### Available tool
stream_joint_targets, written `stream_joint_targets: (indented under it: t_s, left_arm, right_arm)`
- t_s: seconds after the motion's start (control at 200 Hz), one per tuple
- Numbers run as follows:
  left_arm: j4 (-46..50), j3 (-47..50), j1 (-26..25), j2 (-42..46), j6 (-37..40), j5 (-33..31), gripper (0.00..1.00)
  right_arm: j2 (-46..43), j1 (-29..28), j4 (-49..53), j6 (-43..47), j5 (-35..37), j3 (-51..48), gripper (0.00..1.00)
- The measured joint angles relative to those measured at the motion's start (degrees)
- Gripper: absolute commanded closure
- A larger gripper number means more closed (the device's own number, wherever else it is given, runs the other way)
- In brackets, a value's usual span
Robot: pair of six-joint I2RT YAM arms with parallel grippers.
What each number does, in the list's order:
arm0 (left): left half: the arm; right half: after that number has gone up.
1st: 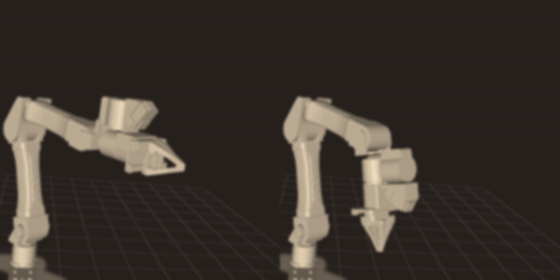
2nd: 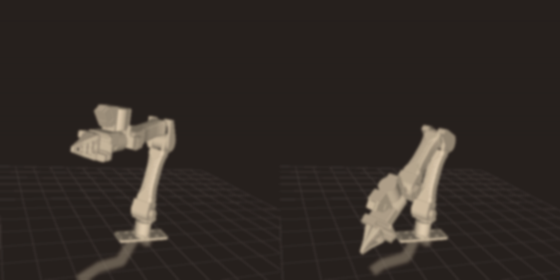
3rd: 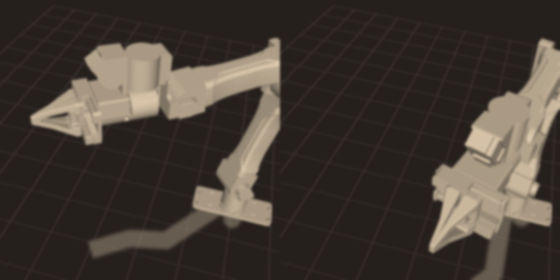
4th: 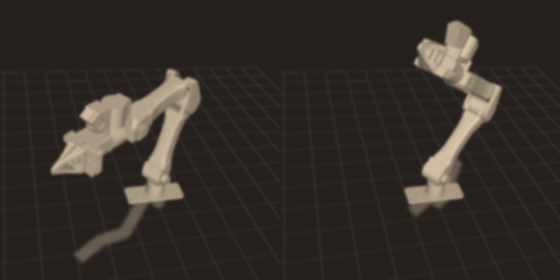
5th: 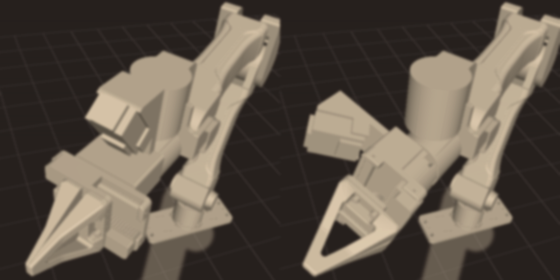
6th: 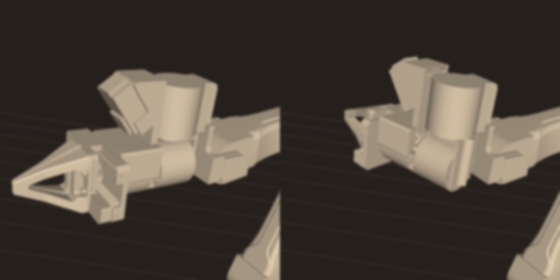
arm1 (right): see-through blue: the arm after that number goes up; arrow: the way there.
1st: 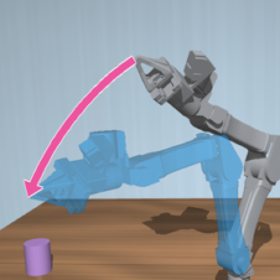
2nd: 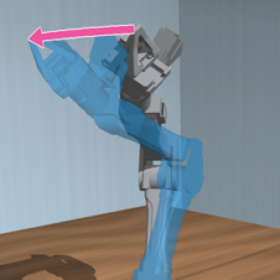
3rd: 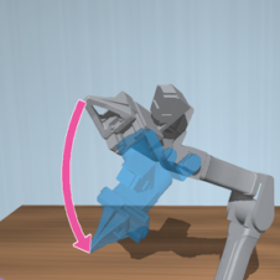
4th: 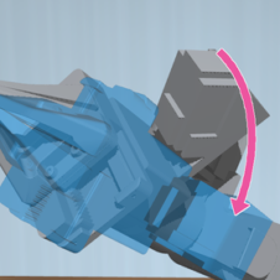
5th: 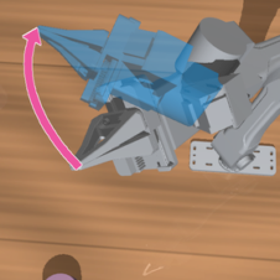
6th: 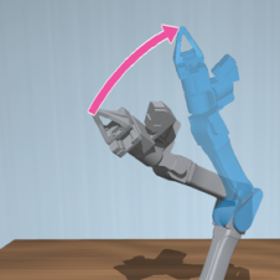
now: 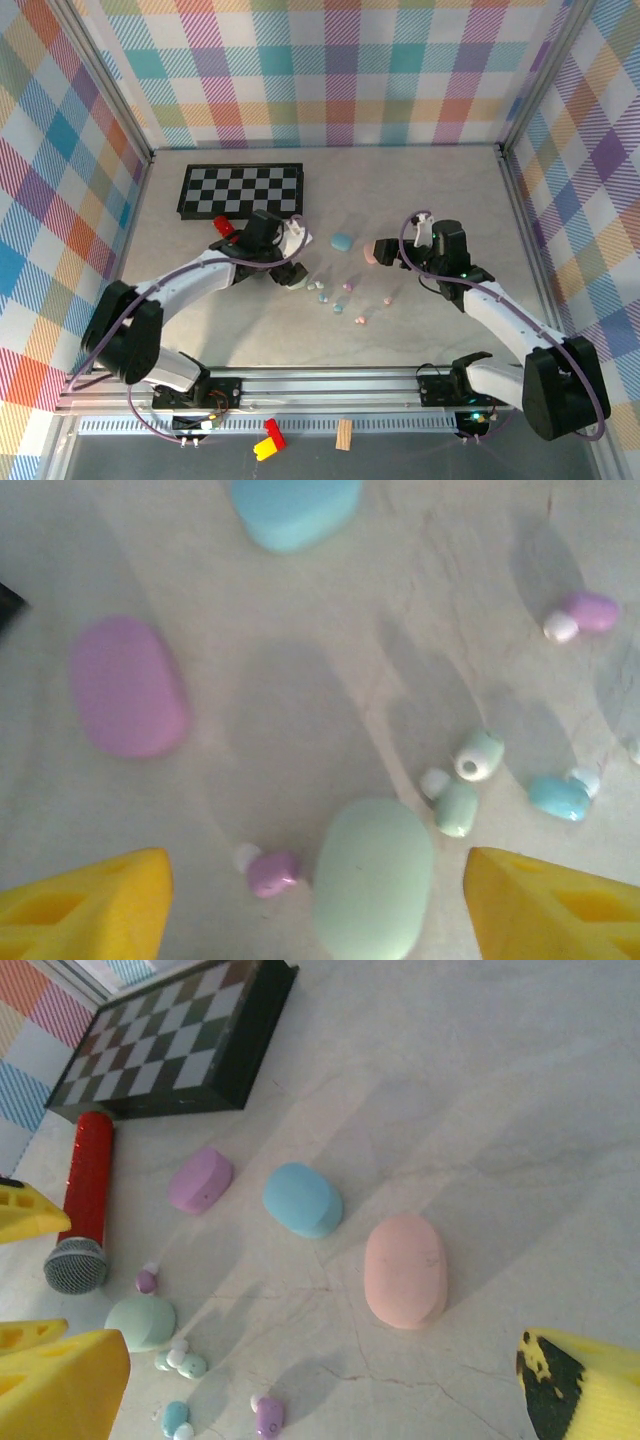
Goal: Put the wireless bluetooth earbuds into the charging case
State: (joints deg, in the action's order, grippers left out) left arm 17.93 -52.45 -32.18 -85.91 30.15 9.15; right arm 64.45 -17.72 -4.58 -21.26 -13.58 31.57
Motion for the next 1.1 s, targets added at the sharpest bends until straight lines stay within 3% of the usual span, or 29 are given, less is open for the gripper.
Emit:
stream_joint_targets:
  t_s: [0.295,0.67,0.795,0.95,1.005,1.1]
  left_arm:
    - [10.9,-7.5,-3.3,-9.6,1.2,-2.4,0.33]
    - [16.3,-12.6,-5.0,-17.2,0.9,-6.3,0.34]
    - [16.9,-13.2,-5.2,-18.5,0.5,-6.9,0.44]
    - [17.9,-13.4,-5.3,-18.8,0.5,-7.3,0.47]
    - [18.0,-13.4,-5.3,-18.8,0.6,-7.4,0.58]
    - [17.9,-13.4,-5.4,-18.7,0.3,-7.8,0.59]
  right_arm:
    - [0.5,0.0,-0.1,-0.7,0.2,-1.0,0.01]
    - [3.2,0.0,-0.5,-0.7,0.2,-1.2,0.01]
    - [3.9,0.0,-0.5,-0.6,0.2,-1.2,0.01]
    - [5.0,0.0,-0.5,-0.6,0.1,-1.2,0.01]
    - [5.3,0.0,-0.5,-0.6,0.0,-1.2,0.01]
    - [5.3,-0.1,-0.6,-0.6,-0.1,-1.2,0.01]
